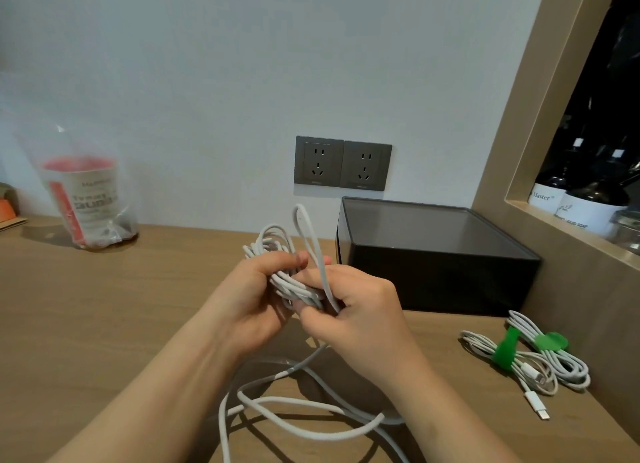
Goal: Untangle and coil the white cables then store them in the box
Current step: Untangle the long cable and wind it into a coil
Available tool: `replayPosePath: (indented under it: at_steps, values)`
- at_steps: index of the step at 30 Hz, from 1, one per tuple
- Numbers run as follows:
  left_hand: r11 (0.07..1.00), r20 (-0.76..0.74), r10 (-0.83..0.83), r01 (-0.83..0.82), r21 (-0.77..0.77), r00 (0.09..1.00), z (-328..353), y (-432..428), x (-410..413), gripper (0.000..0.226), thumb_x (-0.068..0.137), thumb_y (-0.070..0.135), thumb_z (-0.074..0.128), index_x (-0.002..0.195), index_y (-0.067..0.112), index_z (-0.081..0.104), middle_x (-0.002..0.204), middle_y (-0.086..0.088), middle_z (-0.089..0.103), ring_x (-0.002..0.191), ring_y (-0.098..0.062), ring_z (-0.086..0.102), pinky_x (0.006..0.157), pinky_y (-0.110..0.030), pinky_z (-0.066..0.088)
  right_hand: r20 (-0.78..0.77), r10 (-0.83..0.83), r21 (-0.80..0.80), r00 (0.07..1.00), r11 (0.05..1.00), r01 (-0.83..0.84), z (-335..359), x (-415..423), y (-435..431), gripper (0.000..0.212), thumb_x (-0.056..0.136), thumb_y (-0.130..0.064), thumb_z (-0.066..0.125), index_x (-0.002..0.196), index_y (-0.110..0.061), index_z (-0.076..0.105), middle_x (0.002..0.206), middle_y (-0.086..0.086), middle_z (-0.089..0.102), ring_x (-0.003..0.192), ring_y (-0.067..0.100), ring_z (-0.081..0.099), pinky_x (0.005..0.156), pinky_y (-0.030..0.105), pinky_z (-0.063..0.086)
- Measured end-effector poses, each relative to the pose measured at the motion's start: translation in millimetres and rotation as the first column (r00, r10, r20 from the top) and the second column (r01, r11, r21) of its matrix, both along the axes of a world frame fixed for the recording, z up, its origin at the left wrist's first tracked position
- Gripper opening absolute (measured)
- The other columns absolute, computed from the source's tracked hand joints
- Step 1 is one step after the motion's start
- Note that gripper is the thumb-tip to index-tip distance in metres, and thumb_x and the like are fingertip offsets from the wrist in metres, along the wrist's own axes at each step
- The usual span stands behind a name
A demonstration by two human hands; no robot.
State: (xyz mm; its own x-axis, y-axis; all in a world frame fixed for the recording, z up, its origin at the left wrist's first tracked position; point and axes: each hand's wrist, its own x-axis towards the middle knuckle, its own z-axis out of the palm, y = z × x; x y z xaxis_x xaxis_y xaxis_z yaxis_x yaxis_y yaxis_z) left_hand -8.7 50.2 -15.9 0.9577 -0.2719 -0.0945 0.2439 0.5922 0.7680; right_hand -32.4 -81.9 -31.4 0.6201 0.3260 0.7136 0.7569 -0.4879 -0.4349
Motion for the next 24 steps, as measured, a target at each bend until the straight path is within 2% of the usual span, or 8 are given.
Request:
replayPosePath:
  at_steps: [4, 6, 9, 11, 14, 20, 22, 24]
  values:
    - [0.998, 0.065, 0.054, -0.052, -0.037, 0.996, -1.2, -0.2, 1.8, 0.015, 0.065, 0.003, 0.059, 0.08, 0.0, 0.057, 0.066, -0.012, 0.061, 0.058, -0.019, 0.062, 0.057, -0.03, 0.057, -0.198, 0.068, 0.077, 0.978, 0.996, -0.054, 5.4, -4.7, -0.4, 0.031, 0.08, -0.012, 0.069, 0.108, -0.027, 0.068, 0.088, -0.023, 0.063, 0.09, -0.002, 0.059, 0.08, 0.01, 0.047]
    - [0.994, 0.106, 0.106, -0.102, -0.043, 0.989, -3.2, 1.3, 5.3, 0.025, 0.063, 0.004, 0.062, 0.086, 0.005, 0.052, 0.062, -0.008, 0.053, 0.057, -0.017, 0.056, 0.053, -0.029, 0.055, -0.273, 0.08, 0.104, 0.959, 0.993, -0.053, 7.2, -6.8, -0.6, 0.032, 0.08, -0.017, 0.071, 0.109, -0.03, 0.066, 0.088, -0.029, 0.06, 0.091, -0.006, 0.059, 0.079, 0.009, 0.046]
    - [0.972, 0.182, 0.229, -0.236, 0.018, 0.956, -4.9, 4.7, 9.8, 0.041, 0.073, 0.001, 0.062, 0.107, 0.013, 0.043, 0.052, -0.003, 0.049, 0.044, -0.012, 0.051, 0.042, -0.024, 0.049, -0.347, 0.091, 0.18, 0.934, 0.983, -0.029, 11.2, -8.1, -3.2, 0.019, 0.08, -0.033, 0.067, 0.099, -0.038, 0.063, 0.08, -0.027, 0.061, 0.078, -0.006, 0.059, 0.068, 0.011, 0.047]
    - [0.958, 0.229, 0.262, -0.281, 0.056, 0.938, -4.5, 7.2, 10.4, 0.033, 0.085, -0.004, 0.055, 0.109, 0.015, 0.042, 0.05, -0.001, 0.049, 0.041, -0.01, 0.048, 0.041, -0.022, 0.046, -0.342, 0.117, 0.328, 0.932, 0.945, 0.001, 15.5, -6.0, -6.7, 0.006, 0.085, -0.042, 0.06, 0.089, -0.038, 0.061, 0.072, -0.021, 0.062, 0.062, -0.001, 0.055, 0.056, 0.012, 0.043]
    - [0.961, 0.268, 0.208, -0.248, 0.124, 0.941, -2.9, 8.9, 7.9, 0.021, 0.09, -0.001, 0.052, 0.103, 0.014, 0.045, 0.056, -0.004, 0.052, 0.04, -0.013, 0.046, 0.041, -0.024, 0.044, -0.293, 0.038, 0.479, 0.955, 0.871, 0.112, 17.1, 0.3, -17.5, 0.017, 0.09, -0.038, 0.052, 0.088, -0.027, 0.064, 0.059, -0.014, 0.055, 0.053, 0.001, 0.047, 0.051, 0.012, 0.035]
    - [0.968, 0.279, -0.009, -0.062, 0.244, 0.96, 1.2, 6.8, -1.0, 0.018, 0.089, 0.004, 0.052, 0.091, 0.022, 0.052, 0.054, -0.007, 0.048, 0.034, -0.011, 0.036, 0.035, -0.019, 0.035, -0.296, -0.193, 0.417, 0.935, 0.855, 0.309, 14.6, 7.3, -30.6, 0.016, 0.092, -0.023, 0.053, 0.081, -0.034, 0.056, 0.071, -0.012, 0.055, 0.069, -0.005, 0.053, 0.056, 0.008, 0.043]
    - [0.964, 0.274, 0.006, -0.078, 0.254, 0.962, 2.1, 6.6, -1.7, 0.013, 0.088, 0.009, 0.055, 0.09, 0.021, 0.052, 0.054, -0.007, 0.047, 0.033, -0.011, 0.036, 0.034, -0.018, 0.034, -0.284, -0.231, 0.341, 0.931, 0.883, 0.323, 13.7, 6.0, -29.6, 0.016, 0.091, -0.021, 0.055, 0.08, -0.032, 0.057, 0.071, -0.01, 0.057, 0.073, -0.003, 0.053, 0.057, 0.009, 0.043]
    - [0.945, 0.275, 0.096, -0.175, 0.277, 0.957, -0.8, 4.5, 1.0, 0.009, 0.09, 0.014, 0.057, 0.09, 0.02, 0.05, 0.054, -0.007, 0.046, 0.034, -0.011, 0.037, 0.035, -0.019, 0.034, -0.245, -0.224, 0.28, 0.943, 0.915, 0.29, 13.1, 2.9, -24.7, 0.016, 0.09, -0.019, 0.058, 0.078, -0.03, 0.059, 0.069, -0.009, 0.059, 0.074, 0.002, 0.054, 0.06, 0.015, 0.044]
